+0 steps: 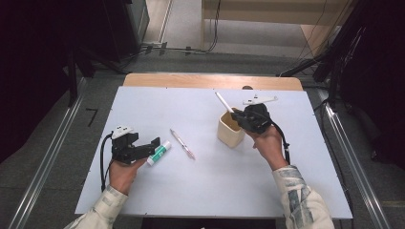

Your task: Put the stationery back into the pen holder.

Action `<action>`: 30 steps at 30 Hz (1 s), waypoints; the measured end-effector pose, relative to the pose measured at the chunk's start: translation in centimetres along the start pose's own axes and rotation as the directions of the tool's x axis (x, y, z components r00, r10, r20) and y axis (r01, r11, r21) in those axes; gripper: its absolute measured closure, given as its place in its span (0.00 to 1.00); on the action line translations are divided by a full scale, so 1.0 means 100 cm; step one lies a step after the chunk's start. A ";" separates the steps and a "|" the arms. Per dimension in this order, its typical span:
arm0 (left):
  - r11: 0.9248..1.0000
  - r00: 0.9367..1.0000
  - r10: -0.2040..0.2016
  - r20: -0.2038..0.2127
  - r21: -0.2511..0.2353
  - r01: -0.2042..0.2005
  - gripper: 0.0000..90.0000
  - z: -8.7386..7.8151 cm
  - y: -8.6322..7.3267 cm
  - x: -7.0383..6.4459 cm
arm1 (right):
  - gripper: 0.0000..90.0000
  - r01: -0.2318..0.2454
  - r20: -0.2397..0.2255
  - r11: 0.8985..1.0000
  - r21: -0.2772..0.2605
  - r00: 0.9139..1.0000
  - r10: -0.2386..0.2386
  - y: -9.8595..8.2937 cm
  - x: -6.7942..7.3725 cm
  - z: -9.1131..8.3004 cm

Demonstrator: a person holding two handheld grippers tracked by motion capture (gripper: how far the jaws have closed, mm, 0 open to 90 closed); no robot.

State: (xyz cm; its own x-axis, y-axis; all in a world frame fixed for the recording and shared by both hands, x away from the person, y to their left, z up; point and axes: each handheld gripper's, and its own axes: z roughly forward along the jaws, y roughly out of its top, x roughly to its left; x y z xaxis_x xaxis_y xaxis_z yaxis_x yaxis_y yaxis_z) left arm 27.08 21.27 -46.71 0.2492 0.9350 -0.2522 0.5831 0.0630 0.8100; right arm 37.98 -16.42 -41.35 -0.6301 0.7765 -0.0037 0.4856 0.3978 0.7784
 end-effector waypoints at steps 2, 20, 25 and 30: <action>1.000 1.000 0.001 -0.001 0.001 -0.001 0.13 0.000 0.000 0.000 | 0.85 0.000 0.000 1.000 0.000 1.000 0.000 0.000 0.000 0.000; 1.000 1.000 0.003 0.000 0.005 -0.003 0.13 0.000 -0.001 0.000 | 0.57 -0.034 -0.046 0.999 0.021 0.998 0.035 -0.003 -0.005 0.001; 1.000 1.000 0.003 -0.002 0.007 -0.003 0.13 0.001 -0.001 0.000 | 0.49 -0.031 -0.053 0.999 0.020 0.998 0.032 -0.004 -0.004 -0.003; 1.000 1.000 0.004 -0.002 0.007 -0.004 0.13 0.001 -0.001 0.000 | 0.40 -0.030 -0.050 1.000 -0.002 0.998 0.030 -0.004 -0.004 -0.011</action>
State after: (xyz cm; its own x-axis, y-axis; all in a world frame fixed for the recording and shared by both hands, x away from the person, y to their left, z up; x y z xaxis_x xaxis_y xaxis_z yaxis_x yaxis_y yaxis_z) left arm 27.10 21.20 -46.84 0.2499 0.9359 -0.2482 0.5877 0.0572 0.8071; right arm 37.38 -17.42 -40.98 -0.6451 0.7624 0.0509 0.5031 0.3737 0.7792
